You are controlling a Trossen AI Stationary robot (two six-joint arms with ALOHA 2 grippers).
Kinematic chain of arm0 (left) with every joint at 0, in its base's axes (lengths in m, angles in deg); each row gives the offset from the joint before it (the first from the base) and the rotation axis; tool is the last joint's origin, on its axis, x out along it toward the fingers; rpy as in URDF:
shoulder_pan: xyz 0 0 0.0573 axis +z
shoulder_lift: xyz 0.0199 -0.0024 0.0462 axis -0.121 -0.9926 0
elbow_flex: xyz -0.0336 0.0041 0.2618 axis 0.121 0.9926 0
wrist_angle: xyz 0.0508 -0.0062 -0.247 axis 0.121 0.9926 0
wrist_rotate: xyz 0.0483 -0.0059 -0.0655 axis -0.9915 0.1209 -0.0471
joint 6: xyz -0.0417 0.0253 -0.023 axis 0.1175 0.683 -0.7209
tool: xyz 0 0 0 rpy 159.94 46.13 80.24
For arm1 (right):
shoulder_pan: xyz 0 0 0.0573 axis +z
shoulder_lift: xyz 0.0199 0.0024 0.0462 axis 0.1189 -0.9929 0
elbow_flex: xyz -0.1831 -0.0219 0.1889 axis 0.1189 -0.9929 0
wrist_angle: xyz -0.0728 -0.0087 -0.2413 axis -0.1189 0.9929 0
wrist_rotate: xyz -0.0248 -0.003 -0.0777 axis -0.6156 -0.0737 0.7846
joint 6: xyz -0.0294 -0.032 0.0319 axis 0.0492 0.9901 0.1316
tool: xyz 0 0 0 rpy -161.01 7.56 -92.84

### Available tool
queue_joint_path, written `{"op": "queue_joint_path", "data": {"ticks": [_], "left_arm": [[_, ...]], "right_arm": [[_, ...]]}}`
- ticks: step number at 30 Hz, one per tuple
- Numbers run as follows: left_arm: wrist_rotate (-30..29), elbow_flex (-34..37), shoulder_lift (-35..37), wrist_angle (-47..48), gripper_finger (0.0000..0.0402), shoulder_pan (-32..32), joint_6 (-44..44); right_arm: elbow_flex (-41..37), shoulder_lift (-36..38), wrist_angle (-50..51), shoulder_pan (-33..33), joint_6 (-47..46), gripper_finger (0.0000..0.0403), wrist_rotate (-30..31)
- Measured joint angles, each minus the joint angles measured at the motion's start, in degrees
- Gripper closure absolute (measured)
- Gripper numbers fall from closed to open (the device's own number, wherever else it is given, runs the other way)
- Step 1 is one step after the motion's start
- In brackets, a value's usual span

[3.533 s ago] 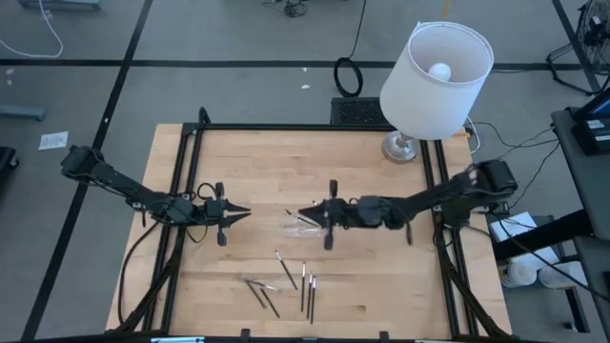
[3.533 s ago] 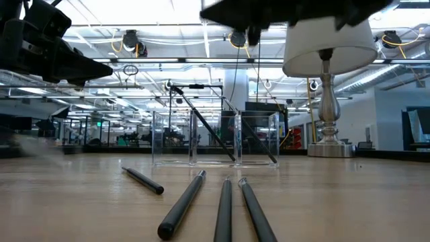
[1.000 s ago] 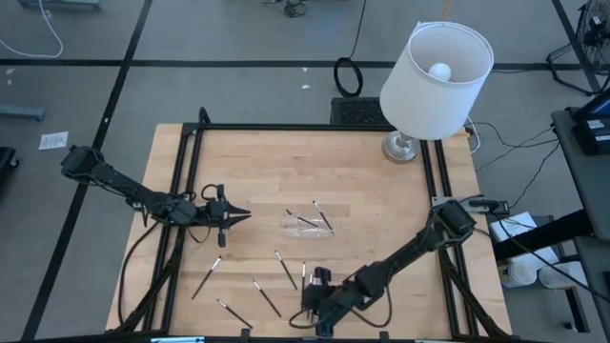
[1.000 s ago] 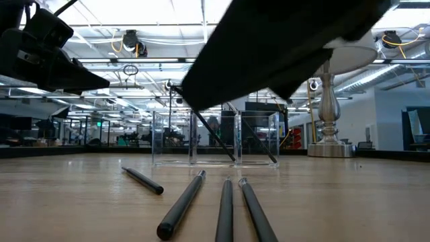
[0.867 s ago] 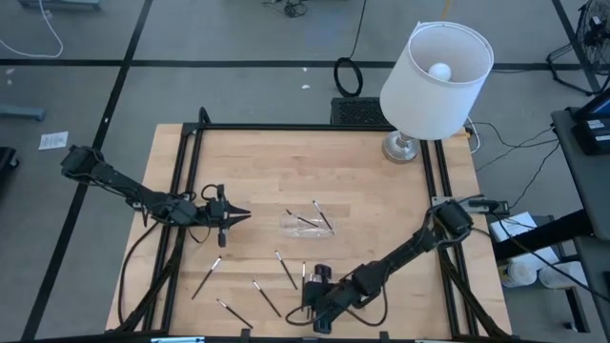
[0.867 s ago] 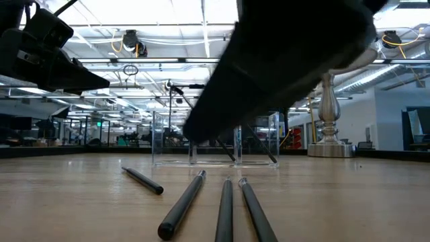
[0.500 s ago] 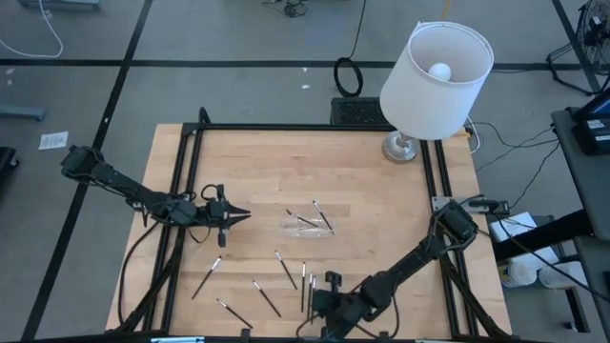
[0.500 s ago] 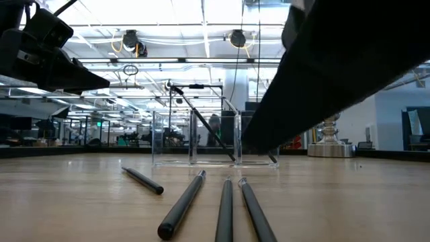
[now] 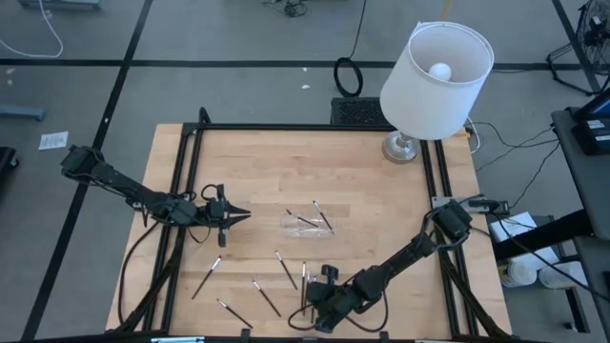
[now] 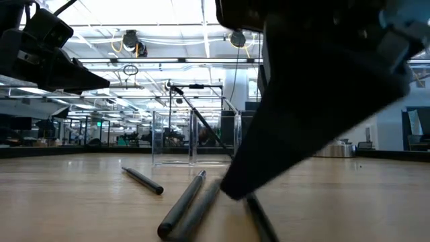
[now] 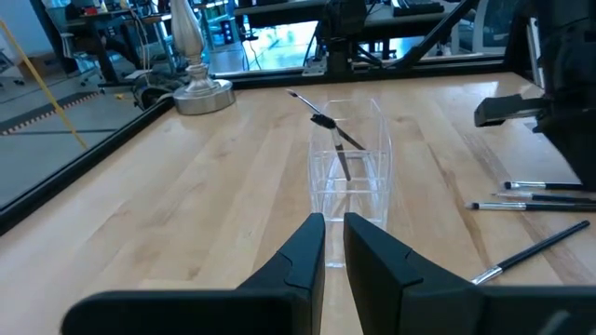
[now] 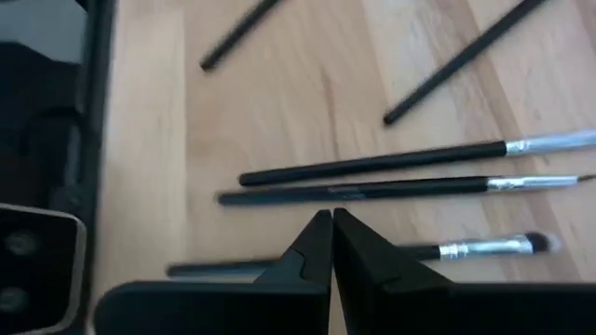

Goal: Pick & Place Makeup Supplies
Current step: Put the makeup brush into the transparent organizer

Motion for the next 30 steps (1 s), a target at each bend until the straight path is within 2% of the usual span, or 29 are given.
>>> {"op": "queue_joint_path", "data": {"ticks": [7,17,27,30], "left_arm": [[0.0,0.0,0.0,0.04,0.035,0.0,-0.03],[0.0,0.02,0.02,0.05,0.035,0.02,-0.12],[0.01,0.01,0.02,0.07,0.035,0.0,-0.11],[0.02,0.0,0.02,0.04,0.035,0.02,-0.11]], "right_arm": [[0.08,0.18,1.08,0.28,-1.49,0.0403,-0.19],[0.28,0.27,9.45,1.02,-9.85,0.0403,-1.05],[0.28,1.26,11.3,1.45,-8.59,0.0403,-0.16],[3.29,2.15,17.16,1.79,-10.0,0.0403,-0.43]]}}
